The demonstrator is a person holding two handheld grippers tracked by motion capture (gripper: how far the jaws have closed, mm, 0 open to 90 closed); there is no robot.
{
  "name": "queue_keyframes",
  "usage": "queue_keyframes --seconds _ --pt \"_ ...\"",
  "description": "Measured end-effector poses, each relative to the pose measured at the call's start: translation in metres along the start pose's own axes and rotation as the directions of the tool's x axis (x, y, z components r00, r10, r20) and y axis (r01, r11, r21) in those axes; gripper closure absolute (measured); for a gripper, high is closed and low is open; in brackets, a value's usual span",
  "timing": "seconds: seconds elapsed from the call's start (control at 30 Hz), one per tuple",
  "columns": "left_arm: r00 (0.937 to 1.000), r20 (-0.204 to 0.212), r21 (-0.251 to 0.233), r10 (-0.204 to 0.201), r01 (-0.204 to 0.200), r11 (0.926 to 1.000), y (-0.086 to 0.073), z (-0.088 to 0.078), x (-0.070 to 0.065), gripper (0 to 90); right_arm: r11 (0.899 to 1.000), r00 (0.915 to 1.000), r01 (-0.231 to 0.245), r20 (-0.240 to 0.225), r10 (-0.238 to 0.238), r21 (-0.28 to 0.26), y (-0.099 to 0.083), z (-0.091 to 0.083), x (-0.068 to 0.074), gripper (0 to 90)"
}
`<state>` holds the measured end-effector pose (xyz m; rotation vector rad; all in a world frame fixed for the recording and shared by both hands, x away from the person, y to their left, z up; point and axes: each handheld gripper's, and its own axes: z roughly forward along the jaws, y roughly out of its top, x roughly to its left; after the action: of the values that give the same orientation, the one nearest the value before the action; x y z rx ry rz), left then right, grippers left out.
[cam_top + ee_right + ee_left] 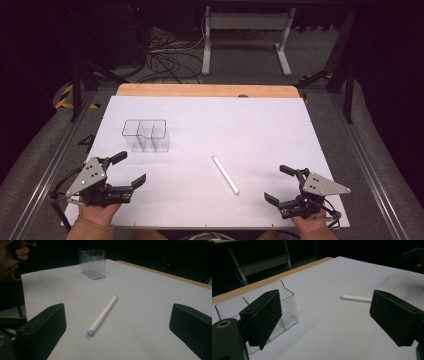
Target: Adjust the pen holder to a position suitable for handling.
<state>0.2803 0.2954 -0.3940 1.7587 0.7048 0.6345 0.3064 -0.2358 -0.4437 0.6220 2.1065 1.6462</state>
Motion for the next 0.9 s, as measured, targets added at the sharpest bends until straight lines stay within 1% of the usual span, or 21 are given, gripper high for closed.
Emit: queue_keyframes --seconds 0.1,0.3,0.37,0.4,0.47,0.53,0.7,0.73,0.77,0.83,0.87,0.9 --pt "0.9999 0.008 0.011 0.014 -0.014 0.9998 0.005 0.005 0.004 11.8 1.0 1.0 -0.006 -0.001 0.006 -0.001 -0.001 0.0 -0.001 1.5" --pt "0.9996 0.025 0.023 0.01 -0.011 0.9997 0.014 0.012 0.011 12.1 1.0 0.9999 -0.016 0.0 0.016 0.01 -0.003 -0.001 -0.002 1.6" --pt "0.9995 0.023 0.03 0.021 -0.021 0.9993 0.017 0.015 0.014 12.2 1.0 0.9997 -0.023 -0.001 0.023 0.008 -0.003 -0.001 -0.003 1.6" --pt "0.9995 0.027 0.036 0.016 -0.017 0.9992 0.018 0.016 0.015 12.3 1.0 0.9997 -0.023 0.0 0.023 0.009 -0.003 -0.001 -0.003 1.6" --pt "0.9992 0.035 0.046 0.02 -0.021 0.9987 0.02 0.019 0.019 12.5 1.0 0.9998 -0.021 0.0 0.021 0.013 -0.004 -0.001 -0.003 1.6" --pt "0.9992 0.035 0.046 0.022 -0.023 0.9986 0.021 0.02 0.019 12.5 1.0 0.9998 -0.021 0.0 0.021 0.014 -0.004 -0.001 -0.002 1.6" --pt "0.9983 0.043 0.053 0.038 -0.04 0.9978 0.023 0.022 0.023 12.9 1.0 0.9997 -0.025 0.002 0.025 0.012 -0.005 -0.003 -0.002 1.6" --pt "0.9979 0.05 0.057 0.042 -0.045 0.9974 0.024 0.022 0.023 13.6 1.0 0.9996 -0.027 0.002 0.027 0.012 -0.005 -0.003 -0.003 1.7" --pt "0.997 0.055 0.07 0.055 -0.059 0.9958 0.026 0.022 0.025 15.3 1.0 0.9996 -0.027 -0.001 0.027 0.013 -0.005 -0.003 -0.002 1.7" --pt "0.9968 0.061 0.073 0.052 -0.057 0.9957 0.027 0.022 0.026 16.0 1.0 0.9996 -0.026 -0.006 0.026 0.015 -0.005 -0.002 -0.002 1.7" --pt "0.9955 0.065 0.084 0.07 -0.075 0.9936 0.029 0.022 0.029 17.3 1.0 0.9997 -0.023 -0.009 0.023 0.017 -0.005 -0.001 -0.001 1.7" --pt "0.9955 0.065 0.084 0.07 -0.075 0.9936 0.029 0.022 0.029 17.9 1.0 0.9997 -0.023 -0.009 0.023 0.017 -0.005 -0.001 -0.001 1.7"
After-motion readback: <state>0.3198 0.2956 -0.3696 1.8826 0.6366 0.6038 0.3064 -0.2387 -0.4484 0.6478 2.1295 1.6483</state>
